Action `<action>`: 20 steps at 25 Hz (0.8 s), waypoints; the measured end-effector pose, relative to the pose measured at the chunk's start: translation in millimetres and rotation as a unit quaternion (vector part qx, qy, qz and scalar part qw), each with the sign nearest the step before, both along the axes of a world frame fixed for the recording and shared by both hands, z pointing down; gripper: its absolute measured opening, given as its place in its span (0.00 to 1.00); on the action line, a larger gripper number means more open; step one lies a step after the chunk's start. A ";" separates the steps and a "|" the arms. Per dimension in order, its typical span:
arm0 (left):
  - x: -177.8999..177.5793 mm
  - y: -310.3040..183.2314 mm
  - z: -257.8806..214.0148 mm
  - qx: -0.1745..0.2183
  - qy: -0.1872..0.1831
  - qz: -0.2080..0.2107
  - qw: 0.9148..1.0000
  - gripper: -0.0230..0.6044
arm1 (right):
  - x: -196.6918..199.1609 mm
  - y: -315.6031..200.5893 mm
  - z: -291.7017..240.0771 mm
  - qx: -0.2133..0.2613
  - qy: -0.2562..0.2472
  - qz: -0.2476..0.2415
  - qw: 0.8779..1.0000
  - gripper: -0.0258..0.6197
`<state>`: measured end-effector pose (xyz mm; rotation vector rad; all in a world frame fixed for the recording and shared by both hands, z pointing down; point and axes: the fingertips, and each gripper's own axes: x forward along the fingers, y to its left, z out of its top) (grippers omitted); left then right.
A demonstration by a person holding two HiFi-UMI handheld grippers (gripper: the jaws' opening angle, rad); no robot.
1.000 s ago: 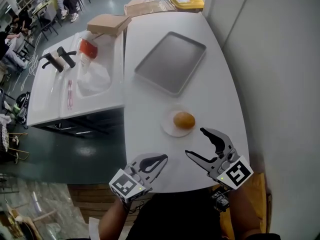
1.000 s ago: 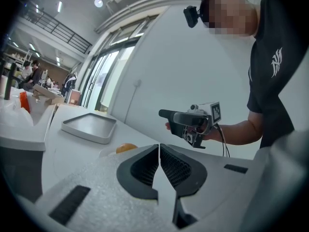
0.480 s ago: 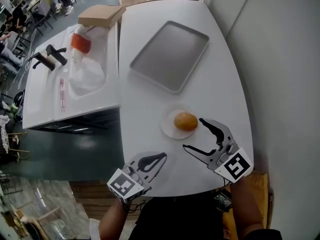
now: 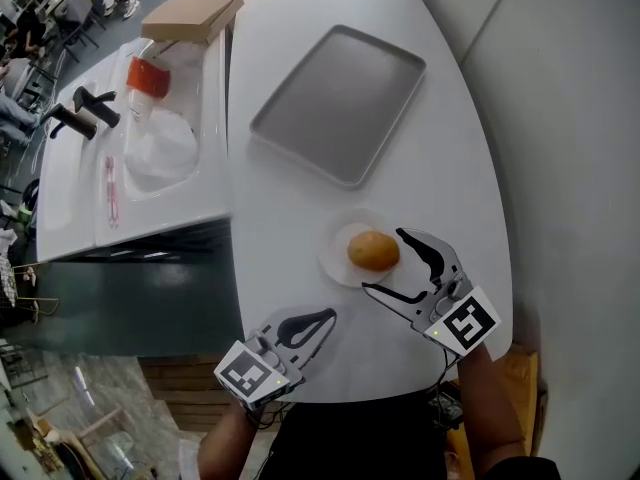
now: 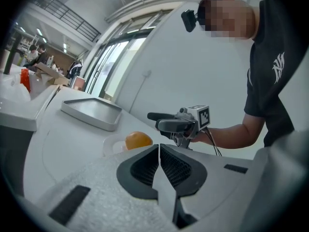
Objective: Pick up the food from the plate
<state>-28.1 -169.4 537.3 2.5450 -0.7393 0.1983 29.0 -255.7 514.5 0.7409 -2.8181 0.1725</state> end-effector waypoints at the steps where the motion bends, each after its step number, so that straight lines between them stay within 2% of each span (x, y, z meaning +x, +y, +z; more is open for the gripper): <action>1: 0.4 -2.6 1.5 0.001 0.000 0.000 1.000 0.05 | -0.2 -2.8 4.7 -0.002 0.001 0.000 1.000 0.57; 6: 2.2 -11.4 10.4 -0.004 0.000 -0.002 1.000 0.05 | -3.4 -10.3 29.1 -0.023 0.017 -0.014 0.999 0.57; 20: 1.5 -20.5 20.2 -0.013 0.011 -0.016 1.000 0.05 | -13.0 -18.8 73.9 -0.028 0.079 -0.051 0.995 0.60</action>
